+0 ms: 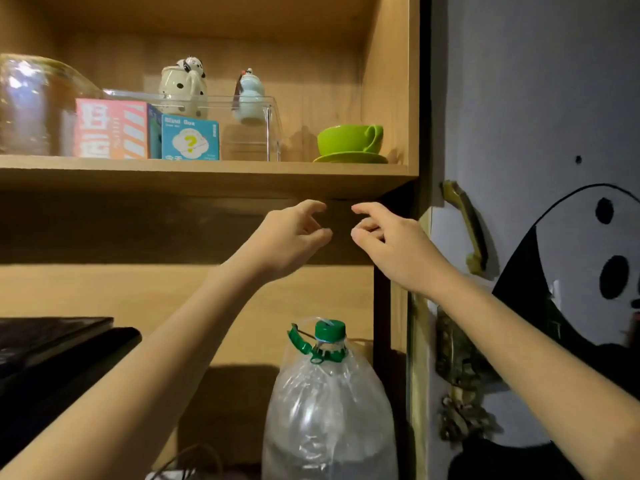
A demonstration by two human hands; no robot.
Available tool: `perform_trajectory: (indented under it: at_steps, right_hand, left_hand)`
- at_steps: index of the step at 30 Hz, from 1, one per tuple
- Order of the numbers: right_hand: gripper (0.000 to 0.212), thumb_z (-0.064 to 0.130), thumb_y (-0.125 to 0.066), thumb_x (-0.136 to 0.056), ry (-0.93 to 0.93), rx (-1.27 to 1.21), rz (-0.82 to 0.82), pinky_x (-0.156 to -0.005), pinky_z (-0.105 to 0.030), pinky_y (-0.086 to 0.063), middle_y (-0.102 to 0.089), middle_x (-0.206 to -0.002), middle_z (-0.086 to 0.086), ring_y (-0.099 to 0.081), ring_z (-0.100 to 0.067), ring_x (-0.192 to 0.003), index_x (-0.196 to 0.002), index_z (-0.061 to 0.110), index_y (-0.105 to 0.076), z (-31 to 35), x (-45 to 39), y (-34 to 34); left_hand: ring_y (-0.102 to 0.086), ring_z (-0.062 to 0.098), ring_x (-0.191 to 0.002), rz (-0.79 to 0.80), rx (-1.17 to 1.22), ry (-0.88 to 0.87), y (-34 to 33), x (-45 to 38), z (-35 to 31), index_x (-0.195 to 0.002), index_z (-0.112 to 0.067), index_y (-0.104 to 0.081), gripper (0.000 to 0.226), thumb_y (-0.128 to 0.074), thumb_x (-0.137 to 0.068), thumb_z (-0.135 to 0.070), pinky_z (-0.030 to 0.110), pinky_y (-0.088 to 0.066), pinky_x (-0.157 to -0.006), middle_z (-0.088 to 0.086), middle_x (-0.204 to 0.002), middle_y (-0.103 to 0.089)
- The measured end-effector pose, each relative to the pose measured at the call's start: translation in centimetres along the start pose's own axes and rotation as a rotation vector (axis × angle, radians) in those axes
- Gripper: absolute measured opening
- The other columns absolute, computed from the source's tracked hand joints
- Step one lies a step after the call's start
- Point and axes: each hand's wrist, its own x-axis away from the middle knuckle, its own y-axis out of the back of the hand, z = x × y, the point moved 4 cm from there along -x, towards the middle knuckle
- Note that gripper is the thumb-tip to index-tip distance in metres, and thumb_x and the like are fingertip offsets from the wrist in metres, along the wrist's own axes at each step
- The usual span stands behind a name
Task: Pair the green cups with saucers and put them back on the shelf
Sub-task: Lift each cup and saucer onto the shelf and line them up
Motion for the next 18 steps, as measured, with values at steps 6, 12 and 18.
perform_trajectory:
  at_steps: [6, 12, 18]
  right_hand:
    - [0.028, 0.026, -0.048, -0.091, -0.138, -0.208, 0.123, -0.075, -0.024, -0.052, -0.066, -0.102, -0.003, -0.063, -0.015, -0.091, -0.114, 0.014, -0.060, 0.4, 7.9, -5.6]
    - [0.017, 0.021, -0.053, -0.090, -0.390, -0.445, 0.352, -0.053, -0.024, -0.048, -0.070, -0.073, -0.006, -0.066, -0.019, -0.058, -0.089, 0.008, -0.065, -0.5, 19.1, -12.7]
    - [0.014, 0.014, -0.053, -0.089, -0.668, -0.595, 0.616, -0.044, -0.022, -0.045, -0.062, -0.064, -0.003, -0.059, -0.010, -0.044, -0.077, 0.014, -0.058, -2.5, 31.1, -21.0]
  left_hand:
    - [-0.063, 0.010, -0.074, 0.007, 0.196, 0.198, -2.9, 8.6, 1.2, -0.113, -0.012, -0.056, 0.026, -0.048, -0.091, -0.024, 0.020, -0.047, -0.058, 0.003, -0.090, -0.065]
    - [-0.062, -0.002, -0.055, 0.155, 0.213, 0.455, -8.1, 20.8, 5.2, -0.092, -0.014, -0.068, 0.019, -0.051, -0.088, -0.021, 0.006, -0.042, -0.048, 0.001, -0.074, -0.071]
    - [-0.059, -0.003, -0.044, 0.305, 0.316, 0.822, -12.5, 34.5, 9.3, -0.081, -0.011, -0.067, 0.014, -0.055, -0.086, -0.016, 0.008, -0.044, -0.045, 0.002, -0.064, -0.067]
